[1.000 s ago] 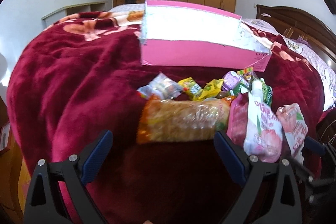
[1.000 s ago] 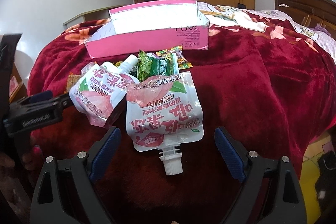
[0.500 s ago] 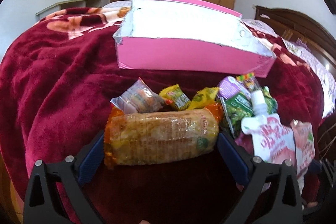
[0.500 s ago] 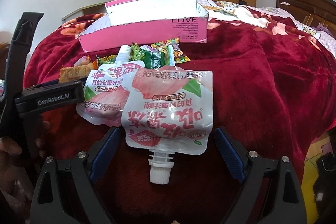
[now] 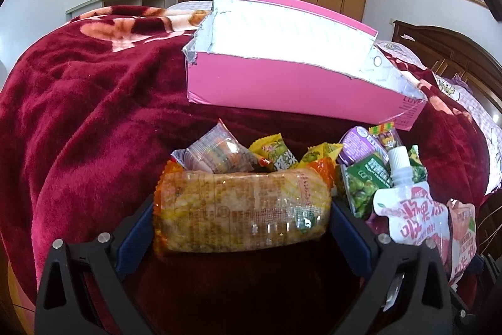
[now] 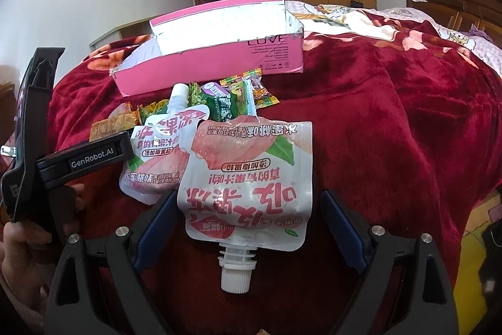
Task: Organize snacks
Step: 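Grasp the orange-ended cracker pack with the left tool while the right tool grasps a peach jelly pouch, then carry the cracker pack and jelly pouch into the pink box and release both, then grasp a clear candy packet with the left tool while the right tool grasps another jelly pouch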
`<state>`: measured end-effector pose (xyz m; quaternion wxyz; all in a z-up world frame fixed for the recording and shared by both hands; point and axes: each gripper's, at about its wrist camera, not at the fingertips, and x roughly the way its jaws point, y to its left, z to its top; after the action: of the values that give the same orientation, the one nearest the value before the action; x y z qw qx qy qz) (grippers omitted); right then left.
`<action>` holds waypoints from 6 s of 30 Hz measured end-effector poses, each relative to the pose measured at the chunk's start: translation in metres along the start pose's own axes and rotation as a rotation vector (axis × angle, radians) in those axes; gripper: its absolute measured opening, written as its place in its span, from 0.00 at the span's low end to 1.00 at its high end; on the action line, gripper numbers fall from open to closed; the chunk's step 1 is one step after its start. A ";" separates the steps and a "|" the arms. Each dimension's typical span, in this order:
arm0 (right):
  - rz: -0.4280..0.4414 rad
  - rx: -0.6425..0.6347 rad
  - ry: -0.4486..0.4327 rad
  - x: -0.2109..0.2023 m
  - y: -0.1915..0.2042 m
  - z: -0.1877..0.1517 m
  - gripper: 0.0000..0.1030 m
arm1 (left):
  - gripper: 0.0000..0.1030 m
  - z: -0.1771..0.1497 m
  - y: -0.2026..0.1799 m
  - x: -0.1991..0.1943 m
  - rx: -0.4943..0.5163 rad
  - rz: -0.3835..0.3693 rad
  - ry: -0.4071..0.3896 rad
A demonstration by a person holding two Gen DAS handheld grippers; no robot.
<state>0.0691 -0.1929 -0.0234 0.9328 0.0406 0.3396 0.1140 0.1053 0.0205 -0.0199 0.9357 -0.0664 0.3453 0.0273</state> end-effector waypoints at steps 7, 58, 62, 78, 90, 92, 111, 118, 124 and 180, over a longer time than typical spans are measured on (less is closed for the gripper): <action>0.001 0.010 -0.005 0.002 -0.001 -0.001 0.88 | 0.96 0.000 0.001 0.000 0.002 -0.003 -0.001; 0.107 -0.075 -0.147 -0.046 0.006 0.091 0.73 | 0.91 0.077 -0.006 -0.059 0.090 -0.050 -0.126; 0.119 -0.086 -0.146 -0.040 0.006 0.109 0.73 | 0.91 0.095 -0.011 -0.052 0.106 -0.044 -0.143; 0.104 -0.125 -0.136 0.013 0.008 0.174 0.73 | 0.91 0.143 -0.029 0.006 0.122 -0.026 -0.121; 0.086 -0.096 -0.024 0.087 -0.002 0.200 0.73 | 0.91 0.153 -0.027 0.069 0.107 0.002 -0.033; 0.093 -0.086 -0.005 0.097 -0.003 0.200 0.73 | 0.91 0.153 -0.027 0.077 0.110 0.007 -0.016; 0.082 -0.070 0.044 0.142 -0.004 0.196 0.76 | 0.92 0.151 -0.028 0.086 0.129 0.032 0.058; 0.080 -0.063 0.007 0.132 -0.009 0.198 0.83 | 0.97 0.151 -0.028 0.084 0.115 0.008 0.042; 0.103 -0.062 -0.026 0.119 -0.010 0.196 0.83 | 0.97 0.154 -0.026 0.070 0.091 0.017 -0.009; 0.134 -0.045 -0.028 0.004 0.008 0.077 0.83 | 0.97 0.050 0.022 0.003 0.152 0.033 0.065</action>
<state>0.1199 -0.1844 0.0344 0.9283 0.0437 0.3205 0.1834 0.1376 0.0491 0.0130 0.9258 0.0095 0.3776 0.0143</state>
